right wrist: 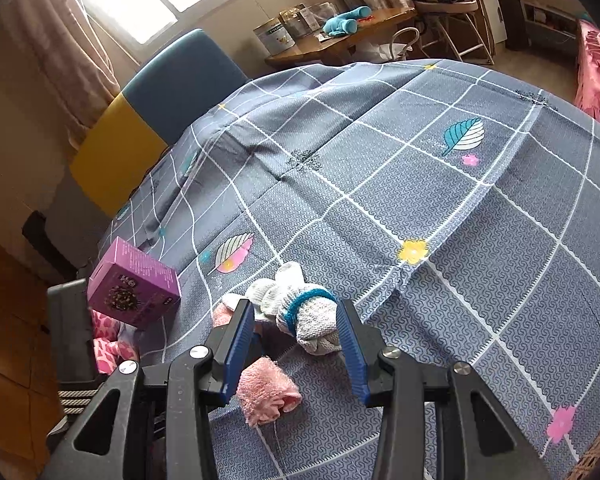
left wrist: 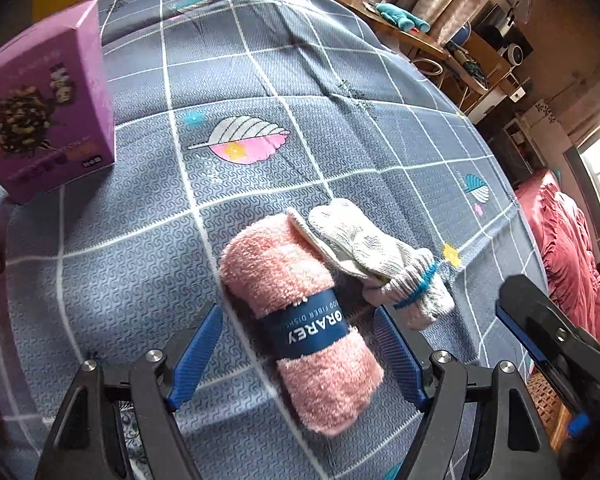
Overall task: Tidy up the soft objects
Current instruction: 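Grasp the pink towel roll with the blue band using the left tool, then grasp the white knit gloves with the right tool while the left tool holds the pink towel, then carry the pink towel roll into the gold tray and open the left tool, then hold the white knit gloves raised in the right tool, then carry the white gloves into the gold tray and release them with the right tool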
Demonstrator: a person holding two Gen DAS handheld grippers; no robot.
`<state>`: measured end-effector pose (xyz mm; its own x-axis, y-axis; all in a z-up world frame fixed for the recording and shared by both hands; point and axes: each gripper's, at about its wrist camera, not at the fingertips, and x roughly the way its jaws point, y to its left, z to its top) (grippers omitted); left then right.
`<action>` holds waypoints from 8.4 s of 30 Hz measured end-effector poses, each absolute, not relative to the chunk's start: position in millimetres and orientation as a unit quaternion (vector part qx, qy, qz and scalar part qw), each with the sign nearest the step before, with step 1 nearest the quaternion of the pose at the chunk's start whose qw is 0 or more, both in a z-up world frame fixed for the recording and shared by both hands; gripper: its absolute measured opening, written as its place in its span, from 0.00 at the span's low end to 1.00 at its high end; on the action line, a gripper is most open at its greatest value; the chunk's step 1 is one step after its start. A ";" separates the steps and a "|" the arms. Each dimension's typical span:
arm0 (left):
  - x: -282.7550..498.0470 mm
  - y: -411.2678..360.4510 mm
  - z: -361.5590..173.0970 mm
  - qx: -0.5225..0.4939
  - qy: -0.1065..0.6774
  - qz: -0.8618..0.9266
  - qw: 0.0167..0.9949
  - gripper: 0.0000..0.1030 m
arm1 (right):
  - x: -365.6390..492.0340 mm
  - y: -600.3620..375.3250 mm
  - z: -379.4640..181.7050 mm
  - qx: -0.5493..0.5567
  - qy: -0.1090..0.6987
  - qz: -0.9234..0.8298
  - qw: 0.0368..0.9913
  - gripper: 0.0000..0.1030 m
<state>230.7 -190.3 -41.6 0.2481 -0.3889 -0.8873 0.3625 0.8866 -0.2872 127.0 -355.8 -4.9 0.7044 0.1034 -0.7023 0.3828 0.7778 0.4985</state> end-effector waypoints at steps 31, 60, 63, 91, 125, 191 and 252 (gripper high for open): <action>85.9 12.7 -53.9 0.034 0.537 -0.180 0.824 0.41 | 151.8 -313.2 -13.8 0.218 0.453 -0.028 0.864 0.42; 78.4 12.7 -60.5 -0.030 0.497 -0.170 0.851 0.58 | 167.5 -188.7 -36.0 0.007 0.532 0.149 0.833 0.36; 77.8 16.1 -60.5 -0.039 0.495 -0.171 0.851 0.57 | 167.1 -184.4 -61.9 0.005 0.545 0.137 0.827 0.37; 30.1 50.0 7.7 -0.028 0.400 -0.105 0.910 0.35 | 154.5 -164.5 -74.4 -0.052 0.505 0.131 0.852 0.46; -13.8 151.4 32.6 -0.083 0.366 0.000 0.927 0.35 | 146.6 -153.3 -75.4 -0.107 0.468 0.126 0.868 0.45; -53.4 247.2 20.6 -0.097 0.350 0.181 0.914 0.66 | 138.9 -152.6 -74.8 -0.101 0.462 0.086 0.877 0.42; -74.4 257.6 27.9 -0.097 0.335 0.193 0.917 0.67 | 66.3 -45.6 -14.9 -0.051 0.424 0.227 0.875 0.38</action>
<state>-74.4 257.6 27.9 0.7013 0.2886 -0.6518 -0.4190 0.9067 -0.0494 66.3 -45.6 -14.9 0.5378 0.3544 -0.7650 -0.4404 0.8918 0.1035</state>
